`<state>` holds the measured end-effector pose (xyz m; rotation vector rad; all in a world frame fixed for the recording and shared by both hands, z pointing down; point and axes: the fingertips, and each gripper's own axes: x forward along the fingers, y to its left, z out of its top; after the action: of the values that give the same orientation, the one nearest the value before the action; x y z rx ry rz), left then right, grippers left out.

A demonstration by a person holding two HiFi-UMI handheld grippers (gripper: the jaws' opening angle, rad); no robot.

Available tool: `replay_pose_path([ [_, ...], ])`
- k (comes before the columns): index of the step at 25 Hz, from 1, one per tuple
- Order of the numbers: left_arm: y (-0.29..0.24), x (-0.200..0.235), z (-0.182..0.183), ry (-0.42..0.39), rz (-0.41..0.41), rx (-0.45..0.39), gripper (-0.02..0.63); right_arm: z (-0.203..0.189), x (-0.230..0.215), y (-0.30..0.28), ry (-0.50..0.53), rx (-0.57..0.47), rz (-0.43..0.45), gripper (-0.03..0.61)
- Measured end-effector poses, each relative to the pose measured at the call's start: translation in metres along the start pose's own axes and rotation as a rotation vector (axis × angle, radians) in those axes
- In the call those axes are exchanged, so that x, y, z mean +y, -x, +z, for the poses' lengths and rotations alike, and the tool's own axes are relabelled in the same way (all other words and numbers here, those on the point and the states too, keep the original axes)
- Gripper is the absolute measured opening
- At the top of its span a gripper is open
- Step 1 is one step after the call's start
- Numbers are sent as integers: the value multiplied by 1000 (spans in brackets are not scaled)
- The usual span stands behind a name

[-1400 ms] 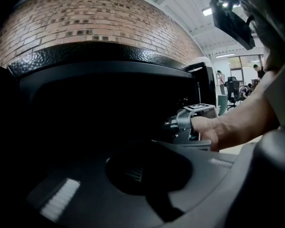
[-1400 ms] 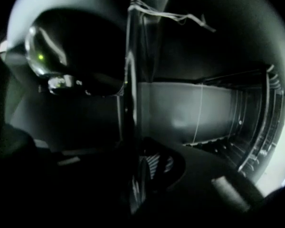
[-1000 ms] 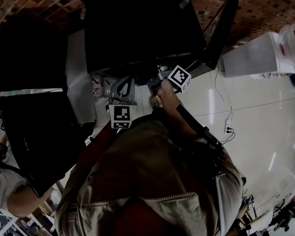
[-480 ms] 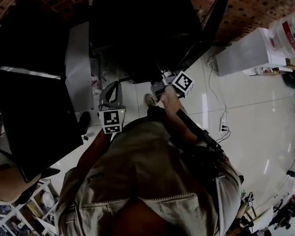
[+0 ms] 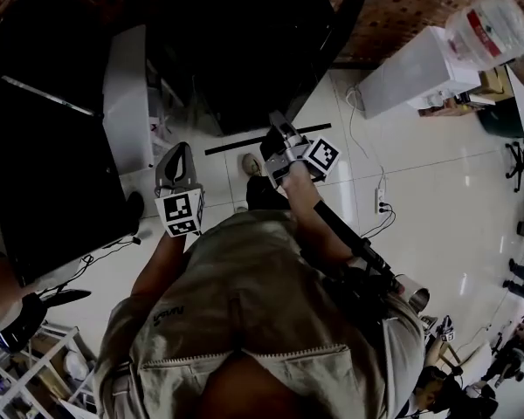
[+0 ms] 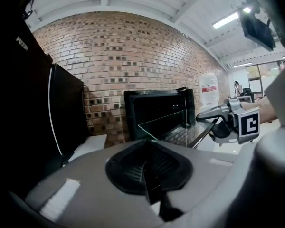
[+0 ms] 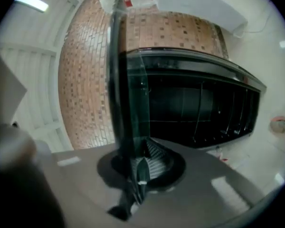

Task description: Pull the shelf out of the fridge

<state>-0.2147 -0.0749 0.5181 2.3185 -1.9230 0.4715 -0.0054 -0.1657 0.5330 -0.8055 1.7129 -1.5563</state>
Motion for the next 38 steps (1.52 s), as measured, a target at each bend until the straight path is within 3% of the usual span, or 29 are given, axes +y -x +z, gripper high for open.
replay_pose_path([
  [10,52,-11,-1,76,23,-43,6,-25,67,78,7,-14,65,12],
  [19,74,-46,17,62,27,-77,6,-18,118,135,0,-29,105,12],
  [32,119,-143,61,-8,129,-82,6,27,136,211,-14,51,166,14],
  [38,141,-155,60,-17,165,-97,6,22,130,228,-30,65,174,15],
])
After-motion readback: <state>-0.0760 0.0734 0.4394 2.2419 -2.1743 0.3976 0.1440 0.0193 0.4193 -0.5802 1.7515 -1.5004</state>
